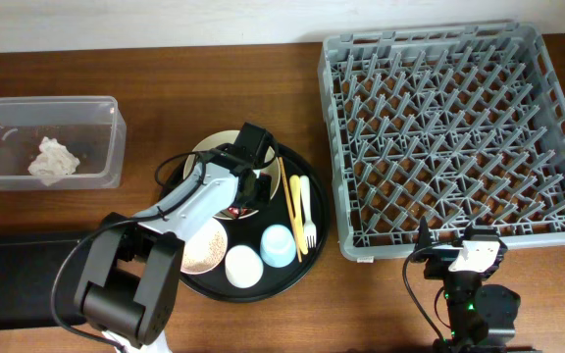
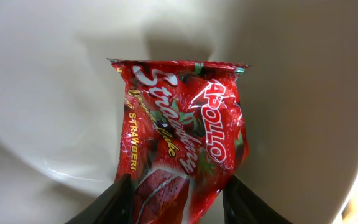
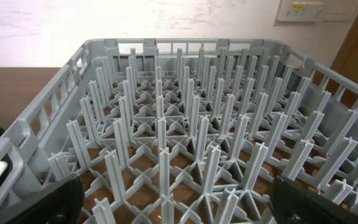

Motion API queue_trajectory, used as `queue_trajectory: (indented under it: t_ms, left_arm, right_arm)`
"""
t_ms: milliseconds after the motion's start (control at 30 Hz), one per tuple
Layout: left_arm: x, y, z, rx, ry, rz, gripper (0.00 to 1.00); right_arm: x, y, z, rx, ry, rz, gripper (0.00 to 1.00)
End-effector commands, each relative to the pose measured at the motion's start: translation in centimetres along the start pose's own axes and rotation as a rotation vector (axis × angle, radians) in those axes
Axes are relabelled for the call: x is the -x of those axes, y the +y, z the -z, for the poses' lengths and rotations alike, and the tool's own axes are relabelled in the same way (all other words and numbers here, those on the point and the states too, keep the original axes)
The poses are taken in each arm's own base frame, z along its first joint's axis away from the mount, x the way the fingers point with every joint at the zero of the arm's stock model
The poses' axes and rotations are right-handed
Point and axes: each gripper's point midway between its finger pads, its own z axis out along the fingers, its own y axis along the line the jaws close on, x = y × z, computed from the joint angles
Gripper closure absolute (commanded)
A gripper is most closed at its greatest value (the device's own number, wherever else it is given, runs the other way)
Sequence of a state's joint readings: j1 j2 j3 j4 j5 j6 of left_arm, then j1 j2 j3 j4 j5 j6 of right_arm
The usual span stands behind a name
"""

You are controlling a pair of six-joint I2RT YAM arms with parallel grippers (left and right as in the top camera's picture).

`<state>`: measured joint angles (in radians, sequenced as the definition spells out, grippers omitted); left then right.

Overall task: Sort waste into correct bins and load items into the dishwasher rack
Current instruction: 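Reach the left gripper to the red wrapper on the plate and grasp, then carry the red Apollo wrapper into the clear bin and release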

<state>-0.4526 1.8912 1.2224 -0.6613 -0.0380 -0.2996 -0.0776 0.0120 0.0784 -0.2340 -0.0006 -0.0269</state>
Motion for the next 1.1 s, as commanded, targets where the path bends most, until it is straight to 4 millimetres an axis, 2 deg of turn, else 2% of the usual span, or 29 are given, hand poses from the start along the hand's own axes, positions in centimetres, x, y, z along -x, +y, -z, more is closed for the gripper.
queue_trajectory:
  t_ms: [0,67,133,167,200,267,367,400,467,533,567,633,667,733,767,900,933,1000,1067]
  left_arm:
    - [-0.7,0.2,-0.7,0.011,0.024,0.002,0.63]
    - [-0.7,0.2,-0.7,0.016,0.023,0.002,0.74]
    - [-0.6,0.3,-0.7,0.018,0.02,0.002,0.79]
    - [-0.5,0.2,-0.7,0.017,0.014,0.002,0.89]
    - [-0.4,0.2,-0.7,0.014,0.008,0.003,0.94]
    - [-0.4,0.2,-0.7,0.014,0.008,0.002,0.99]
    - [0.6,0.1,0.0,0.009,-0.013,0.008,0.99]
    - [1.4,0.3,0.7,0.005,-0.035,0.018,0.99]
    - [5.9,1.2,5.6,-0.025,-0.184,0.068,0.99]
    - [8.6,2.9,10.3,-0.036,-0.294,0.117,0.99]
    - [9.8,4.9,13.1,-0.031,-0.353,0.164,0.99]
    - [10.8,8.7,16.7,-0.008,-0.44,0.239,0.99]
    - [10.8,12.3,18.8,0.028,-0.492,0.311,0.99]
    - [10.1,18.4,20.5,0.109,-0.532,0.436,0.99]
    - [9.4,21.3,20.7,0.144,-0.531,0.492,0.99]
    - [7.1,28.3,21.3,0.229,-0.533,0.637,0.99]
    - [6.6,29.4,21.0,0.242,-0.524,0.662,0.99]
    - [6.2,31.2,18.9,0.256,-0.48,0.699,0.99]
    - [6.1,32.7,15.9,0.262,-0.431,0.721,0.99]
  right_arm:
    - [-0.3,0.0,0.0,0.0,0.004,0.0,0.02]
    - [-0.3,0.0,0.0,0.0,0.004,0.0,0.02]
    - [-0.3,0.0,0.0,0.0,0.004,0.0,0.02]
    - [-0.3,0.0,0.0,0.0,0.004,0.0,0.02]
    - [-0.3,0.0,0.0,0.0,0.004,0.0,0.02]
    - [-0.3,0.0,0.0,0.0,0.004,0.0,0.02]
    - [-0.3,0.0,0.0,0.0,0.004,0.0,0.02]
    - [-0.3,0.0,0.0,0.0,0.004,0.0,0.02]
    - [-0.3,0.0,0.0,0.0,0.004,0.0,0.02]
    - [-0.3,0.1,0.0,0.0,0.004,0.0,0.02]
    - [-0.3,0.0,0.0,0.0,0.004,0.0,0.02]
    - [-0.3,0.0,0.0,0.0,0.004,0.0,0.02]
    - [-0.3,0.0,0.0,0.0,0.004,0.0,0.02]
    - [-0.3,0.0,0.0,0.0,0.004,0.0,0.02]
    - [-0.3,0.0,0.0,0.0,0.004,0.0,0.02]
    - [-0.3,0.0,0.0,0.0,0.004,0.0,0.02]
    - [-0.3,0.0,0.0,0.0,0.004,0.0,0.02]
    - [-0.3,0.0,0.0,0.0,0.004,0.0,0.02]
    - [-0.3,0.0,0.0,0.0,0.004,0.0,0.02]
